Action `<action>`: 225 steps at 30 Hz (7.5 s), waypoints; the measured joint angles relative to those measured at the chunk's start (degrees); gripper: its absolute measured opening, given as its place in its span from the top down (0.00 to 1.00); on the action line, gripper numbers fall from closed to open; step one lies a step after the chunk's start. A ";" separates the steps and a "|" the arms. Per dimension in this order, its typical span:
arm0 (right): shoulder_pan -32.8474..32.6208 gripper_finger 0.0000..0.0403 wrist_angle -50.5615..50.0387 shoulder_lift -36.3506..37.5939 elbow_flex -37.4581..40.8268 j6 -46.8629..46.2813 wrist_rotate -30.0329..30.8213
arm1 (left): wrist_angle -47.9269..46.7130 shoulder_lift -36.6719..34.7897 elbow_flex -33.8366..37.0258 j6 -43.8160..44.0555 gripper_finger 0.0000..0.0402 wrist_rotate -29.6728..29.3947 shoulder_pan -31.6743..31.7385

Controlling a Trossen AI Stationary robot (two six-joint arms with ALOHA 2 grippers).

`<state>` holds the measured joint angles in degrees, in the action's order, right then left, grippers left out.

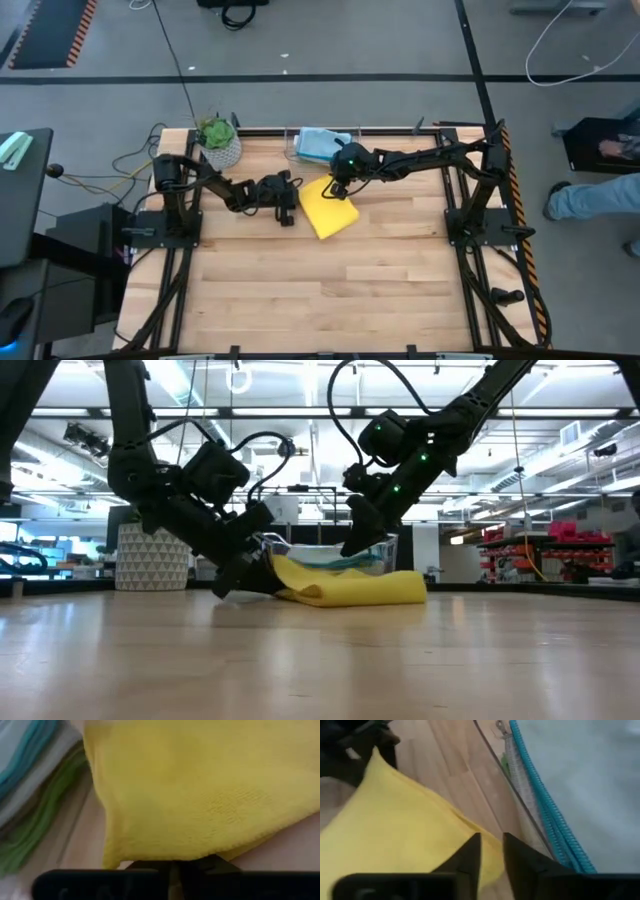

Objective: Fold microfiber towels
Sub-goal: Fold the yellow microfiber cloth

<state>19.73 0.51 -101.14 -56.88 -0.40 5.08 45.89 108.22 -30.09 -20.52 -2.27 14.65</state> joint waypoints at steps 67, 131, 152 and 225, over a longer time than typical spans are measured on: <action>-16.92 0.98 14.02 4.42 20.44 -12.04 -4.07 | -12.51 -5.88 -3.23 18.04 0.96 -17.75 -4.17; -30.80 0.97 19.63 4.53 20.39 -21.39 9.94 | -37.51 0.79 -22.44 24.65 0.44 -20.62 -32.65; -38.05 0.40 2.98 5.43 11.26 14.15 16.09 | -46.38 -2.68 -29.87 32.67 0.97 -23.41 -33.83; -24.76 0.93 -15.36 -16.41 -23.14 34.62 -11.12 | -13.25 -2.71 -0.36 46.83 0.87 -38.44 -37.05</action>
<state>-5.03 -14.85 -117.55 -80.02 34.22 -6.04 32.64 105.51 -30.46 26.30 -40.71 -22.40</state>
